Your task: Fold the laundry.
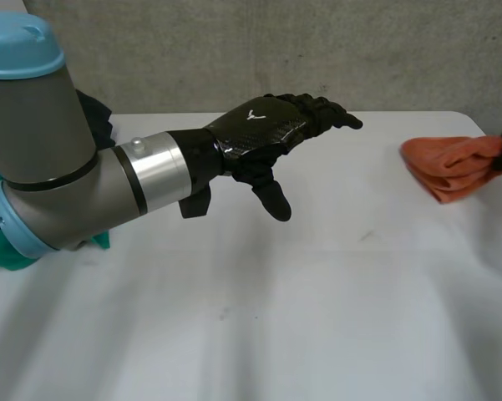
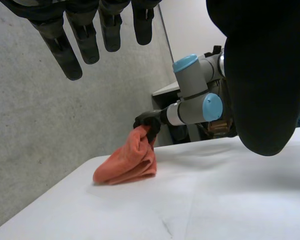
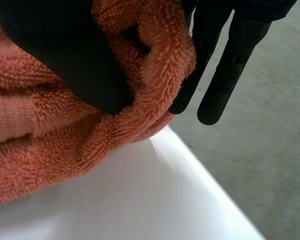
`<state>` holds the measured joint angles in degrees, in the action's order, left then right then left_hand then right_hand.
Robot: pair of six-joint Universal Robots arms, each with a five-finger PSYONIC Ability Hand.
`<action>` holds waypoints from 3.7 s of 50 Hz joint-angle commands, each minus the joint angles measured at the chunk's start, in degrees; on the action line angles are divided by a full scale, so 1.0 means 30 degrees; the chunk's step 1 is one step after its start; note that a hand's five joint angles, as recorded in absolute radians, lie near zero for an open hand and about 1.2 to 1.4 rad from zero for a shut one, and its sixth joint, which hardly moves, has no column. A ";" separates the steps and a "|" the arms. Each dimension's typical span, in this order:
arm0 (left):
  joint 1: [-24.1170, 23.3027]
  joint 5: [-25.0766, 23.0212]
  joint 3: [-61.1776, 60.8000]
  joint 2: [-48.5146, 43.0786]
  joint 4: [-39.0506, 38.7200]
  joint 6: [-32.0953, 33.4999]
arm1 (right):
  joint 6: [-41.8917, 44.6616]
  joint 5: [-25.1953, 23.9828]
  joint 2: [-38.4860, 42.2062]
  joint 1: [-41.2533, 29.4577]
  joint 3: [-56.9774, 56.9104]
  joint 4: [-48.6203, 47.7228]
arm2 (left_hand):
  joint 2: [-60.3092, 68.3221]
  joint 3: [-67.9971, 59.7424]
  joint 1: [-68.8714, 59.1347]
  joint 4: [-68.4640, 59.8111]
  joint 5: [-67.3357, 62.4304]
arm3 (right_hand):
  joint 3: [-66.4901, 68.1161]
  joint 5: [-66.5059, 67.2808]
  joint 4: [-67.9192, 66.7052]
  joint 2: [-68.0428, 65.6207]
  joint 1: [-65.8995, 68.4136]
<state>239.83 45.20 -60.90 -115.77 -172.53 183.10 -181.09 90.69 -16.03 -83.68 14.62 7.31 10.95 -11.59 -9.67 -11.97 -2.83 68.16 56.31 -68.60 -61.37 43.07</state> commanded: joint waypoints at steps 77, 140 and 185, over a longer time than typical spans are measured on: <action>0.0538 1.2297 -0.3573 0.1150 -0.7704 0.0578 | 0.9212 -0.3747 -2.0729 -0.6765 2.8377 -0.8970 | 2.3015 -2.2803 -2.3442 -2.2678 -2.2389 | -1.9386 -1.8769 1.9533 1.7123 -1.1024; 0.3229 1.3906 -1.0024 -0.2922 -0.6619 0.4651 | 0.6018 -0.2018 -1.6364 -1.1657 2.5565 -0.3579 | 2.1022 -2.0810 -2.1450 -2.0685 -2.0396 | -1.9386 -1.8769 1.9533 1.7123 -1.1024; -0.4271 0.4531 -0.2376 -0.4391 -0.5889 0.0606 | 0.6018 -0.0582 -2.1403 -0.5885 2.4334 -0.4634 | 0.4071 -0.3859 -0.4499 -0.3734 -0.3445 | -1.9386 -1.8769 1.9533 1.7123 -1.1024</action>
<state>227.88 58.56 -66.93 -130.10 -195.06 180.85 -163.53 89.32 -81.10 -102.21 88.67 -6.98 30.96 -31.44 -27.25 -30.72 -20.95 12.14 2.73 -12.33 -12.26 12.85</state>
